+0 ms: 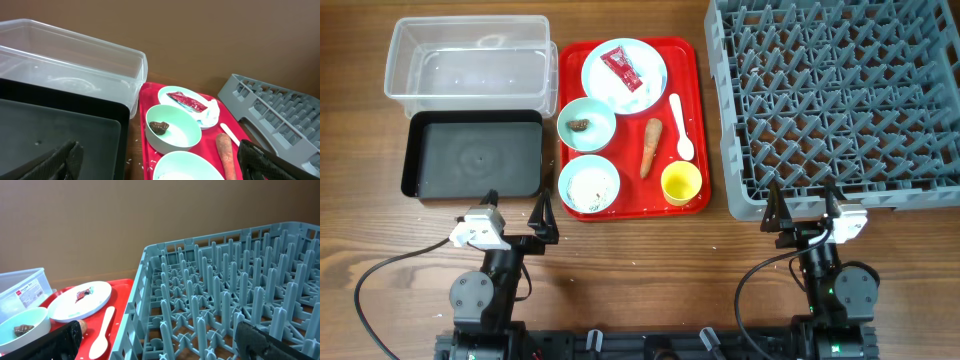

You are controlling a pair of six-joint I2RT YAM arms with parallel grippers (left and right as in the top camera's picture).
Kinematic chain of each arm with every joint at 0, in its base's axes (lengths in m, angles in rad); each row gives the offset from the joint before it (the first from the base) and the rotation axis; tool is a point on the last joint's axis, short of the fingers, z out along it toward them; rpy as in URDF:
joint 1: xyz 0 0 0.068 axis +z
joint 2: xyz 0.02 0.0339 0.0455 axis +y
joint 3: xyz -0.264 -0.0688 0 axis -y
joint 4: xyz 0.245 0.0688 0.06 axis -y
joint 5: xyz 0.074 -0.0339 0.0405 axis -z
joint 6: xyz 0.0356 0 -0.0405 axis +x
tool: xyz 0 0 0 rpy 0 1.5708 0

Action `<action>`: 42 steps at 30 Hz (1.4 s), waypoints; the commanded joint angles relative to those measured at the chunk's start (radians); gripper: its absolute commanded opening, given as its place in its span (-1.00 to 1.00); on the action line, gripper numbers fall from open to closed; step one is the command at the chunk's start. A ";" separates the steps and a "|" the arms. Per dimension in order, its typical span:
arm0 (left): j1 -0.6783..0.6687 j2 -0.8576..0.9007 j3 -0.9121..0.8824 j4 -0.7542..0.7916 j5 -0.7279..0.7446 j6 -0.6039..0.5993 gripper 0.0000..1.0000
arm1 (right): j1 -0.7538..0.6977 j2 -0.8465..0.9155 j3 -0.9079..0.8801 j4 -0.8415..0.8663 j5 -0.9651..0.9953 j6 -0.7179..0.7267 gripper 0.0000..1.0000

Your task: Sort waste into correct bins and load items into the dishwasher rack

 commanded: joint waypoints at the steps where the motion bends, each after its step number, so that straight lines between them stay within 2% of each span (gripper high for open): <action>1: 0.004 -0.012 -0.008 0.014 0.012 0.021 1.00 | -0.001 -0.008 -0.002 0.003 0.013 0.010 0.99; 11: 0.005 0.000 0.039 0.016 0.011 0.025 1.00 | -0.001 -0.008 -0.002 0.003 0.013 0.010 1.00; 16: 0.005 0.117 0.171 0.014 0.008 0.025 1.00 | -0.001 -0.008 -0.002 0.003 0.013 0.010 0.99; 19: 0.005 0.256 0.296 -0.008 0.008 0.025 1.00 | -0.001 -0.008 -0.002 0.003 0.013 0.010 1.00; 25: 0.005 0.665 0.711 -0.154 0.009 0.048 1.00 | -0.001 -0.008 -0.002 0.003 0.013 0.010 0.99; 28: 0.005 0.906 0.980 -0.340 0.021 0.055 1.00 | -0.001 -0.008 -0.002 0.003 0.013 0.010 0.99; 30: -0.001 1.076 1.172 -0.498 0.050 0.112 1.00 | -0.001 -0.008 -0.002 0.003 0.013 0.010 0.99; 35: -0.070 1.416 1.519 -0.758 0.045 0.182 1.00 | -0.001 -0.008 -0.002 0.003 0.013 0.010 0.99; 37: -0.108 1.537 1.604 -0.806 0.046 0.181 1.00 | -0.001 -0.008 -0.002 0.003 0.013 0.010 1.00; 42: -0.180 1.734 1.616 -0.798 0.094 0.162 1.00 | -0.001 -0.008 -0.002 0.003 0.013 0.010 0.99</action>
